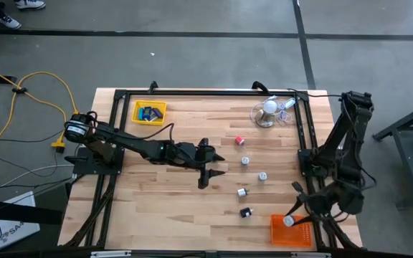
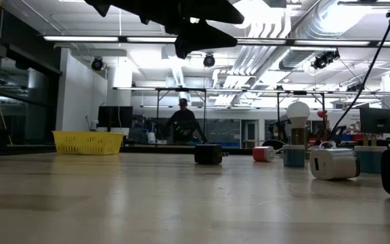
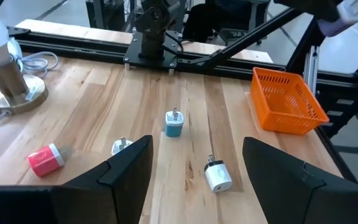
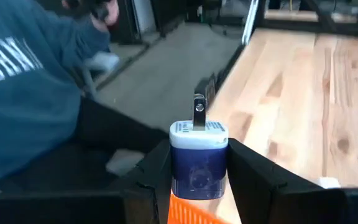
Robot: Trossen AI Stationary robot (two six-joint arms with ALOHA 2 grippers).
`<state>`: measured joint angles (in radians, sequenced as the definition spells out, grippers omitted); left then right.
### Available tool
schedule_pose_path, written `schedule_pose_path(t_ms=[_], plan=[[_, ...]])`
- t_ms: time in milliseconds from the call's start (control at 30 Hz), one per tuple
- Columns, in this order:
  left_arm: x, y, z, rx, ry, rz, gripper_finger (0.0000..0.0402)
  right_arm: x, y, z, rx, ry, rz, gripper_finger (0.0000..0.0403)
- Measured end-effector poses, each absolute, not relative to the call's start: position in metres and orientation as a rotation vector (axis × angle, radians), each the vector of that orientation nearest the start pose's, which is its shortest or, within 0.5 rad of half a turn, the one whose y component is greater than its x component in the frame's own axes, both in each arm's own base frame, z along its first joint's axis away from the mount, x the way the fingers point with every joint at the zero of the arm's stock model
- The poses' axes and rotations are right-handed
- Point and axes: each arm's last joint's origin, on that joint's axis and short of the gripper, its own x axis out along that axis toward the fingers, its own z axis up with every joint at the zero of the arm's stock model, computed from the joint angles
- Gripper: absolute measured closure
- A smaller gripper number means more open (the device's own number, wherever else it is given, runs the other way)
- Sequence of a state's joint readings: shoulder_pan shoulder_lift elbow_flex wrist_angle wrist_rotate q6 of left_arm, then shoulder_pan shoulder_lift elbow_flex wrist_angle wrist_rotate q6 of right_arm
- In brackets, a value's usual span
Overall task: Pick & Place Office items
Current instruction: Put the purple charger adapter into the orange bin
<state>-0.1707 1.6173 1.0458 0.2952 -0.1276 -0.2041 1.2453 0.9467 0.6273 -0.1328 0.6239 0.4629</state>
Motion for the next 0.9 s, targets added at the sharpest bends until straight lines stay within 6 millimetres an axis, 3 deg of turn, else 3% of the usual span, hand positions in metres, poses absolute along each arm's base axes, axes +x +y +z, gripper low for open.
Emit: schedule_pose_path(t_ms=[333, 900], plan=[[0.359, -0.058, 0.259, -0.168, 0.278, -0.014, 0.0159, 0.076, 0.201, 0.248, 0.055, 0.592, 0.548, 0.0282], [0.359, -0.058, 0.259, -0.205, 0.278, -0.008, 0.0159, 0.08, 0.227, 0.198, 0.099, 0.907, 0.495, 0.0282]])
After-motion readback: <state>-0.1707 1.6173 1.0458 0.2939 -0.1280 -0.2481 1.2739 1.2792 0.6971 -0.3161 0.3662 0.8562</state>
